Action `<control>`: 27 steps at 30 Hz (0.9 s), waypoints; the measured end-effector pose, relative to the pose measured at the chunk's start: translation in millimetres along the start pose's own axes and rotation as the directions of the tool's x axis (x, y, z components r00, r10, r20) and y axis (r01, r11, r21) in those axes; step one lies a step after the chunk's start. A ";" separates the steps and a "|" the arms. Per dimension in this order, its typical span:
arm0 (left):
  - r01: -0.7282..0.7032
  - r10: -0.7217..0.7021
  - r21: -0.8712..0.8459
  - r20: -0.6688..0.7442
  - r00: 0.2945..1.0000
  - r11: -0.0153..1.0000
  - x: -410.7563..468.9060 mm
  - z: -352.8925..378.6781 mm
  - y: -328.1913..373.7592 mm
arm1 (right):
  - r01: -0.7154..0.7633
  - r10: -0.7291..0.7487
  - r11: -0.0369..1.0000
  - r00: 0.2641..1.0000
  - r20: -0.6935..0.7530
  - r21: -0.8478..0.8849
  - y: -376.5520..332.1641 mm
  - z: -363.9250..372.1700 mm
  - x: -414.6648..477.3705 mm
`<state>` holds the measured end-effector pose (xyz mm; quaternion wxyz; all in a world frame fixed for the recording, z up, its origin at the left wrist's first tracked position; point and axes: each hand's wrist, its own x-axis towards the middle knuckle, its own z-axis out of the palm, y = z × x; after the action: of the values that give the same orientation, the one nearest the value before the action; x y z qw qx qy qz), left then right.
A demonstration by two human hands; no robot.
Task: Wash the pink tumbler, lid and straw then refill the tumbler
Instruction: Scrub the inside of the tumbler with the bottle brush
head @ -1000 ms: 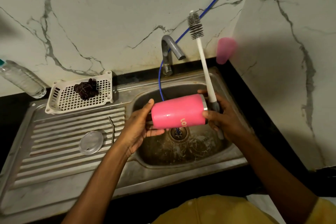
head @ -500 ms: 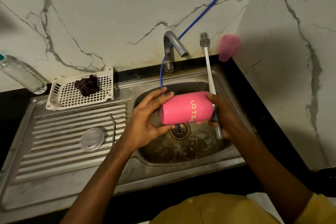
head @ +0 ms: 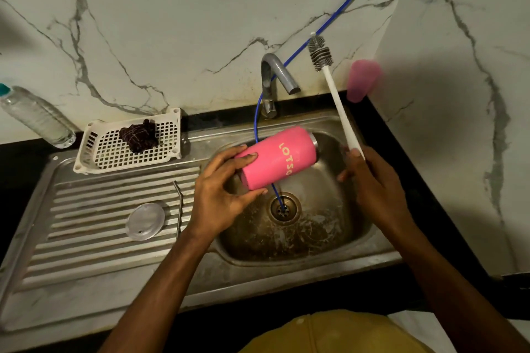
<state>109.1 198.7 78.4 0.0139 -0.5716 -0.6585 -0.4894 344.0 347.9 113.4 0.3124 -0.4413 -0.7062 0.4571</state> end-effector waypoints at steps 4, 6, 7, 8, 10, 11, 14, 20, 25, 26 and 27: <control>-0.030 0.032 0.103 -0.018 0.999 0.994 9.3 -5.9 -8.0 | 0.138 -0.115 0.981 0.980 0.161 -0.138 -5.4 -7.1 -40.3; -0.075 0.078 0.161 -0.017 0.997 0.984 13.2 -7.3 -9.9 | 0.162 -0.128 0.976 0.967 0.221 -0.143 -4.9 -3.1 -58.8; -0.094 0.099 0.178 -0.020 0.995 0.980 14.6 -7.6 -10.3 | 0.170 -0.132 0.973 0.964 0.232 -0.154 -4.2 -1.1 -65.5; -0.115 0.121 0.188 -0.020 0.992 0.975 15.4 -7.5 -11.0 | 0.181 -0.140 0.970 0.962 0.234 -0.163 -4.8 -0.2 -70.2; -0.146 0.151 0.194 -0.010 0.988 0.970 15.0 -6.8 -12.5 | 0.200 -0.155 0.963 0.960 0.233 -0.181 -7.0 -1.0 -74.1; -0.161 0.164 0.200 0.002 0.986 0.966 15.0 -7.0 -12.6 | 0.206 -0.158 0.960 0.958 0.238 -0.190 -9.7 -1.8 -74.6; -0.197 0.194 0.249 0.035 0.980 0.948 15.9 -7.3 -13.1 | 0.209 -0.147 0.954 0.950 0.276 -0.213 -16.1 -7.1 -74.3; -0.219 0.208 0.316 0.069 0.976 0.923 15.3 -5.7 -14.1 | 0.272 -0.135 0.906 0.911 0.389 -0.324 -39.6 -22.0 -79.1; -0.280 0.266 0.396 0.091 0.960 0.875 23.4 -8.3 -11.1 | 0.304 -0.120 0.852 0.906 0.407 -0.426 -52.7 -27.7 -80.4; -0.292 0.280 0.396 0.089 0.956 0.870 24.2 -8.5 -11.1 | 0.308 -0.119 0.835 0.910 0.396 -0.455 -52.8 -27.4 -80.3; -0.309 0.299 0.396 0.089 0.950 0.864 24.9 -8.3 -11.1 | 0.308 -0.122 0.823 0.917 0.380 -0.478 -52.6 -26.8 -79.7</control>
<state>87.5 213.1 90.1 0.2007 -0.6587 -0.6474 -0.3266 382.0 275.3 169.2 0.1054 -0.3425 -0.8925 0.2741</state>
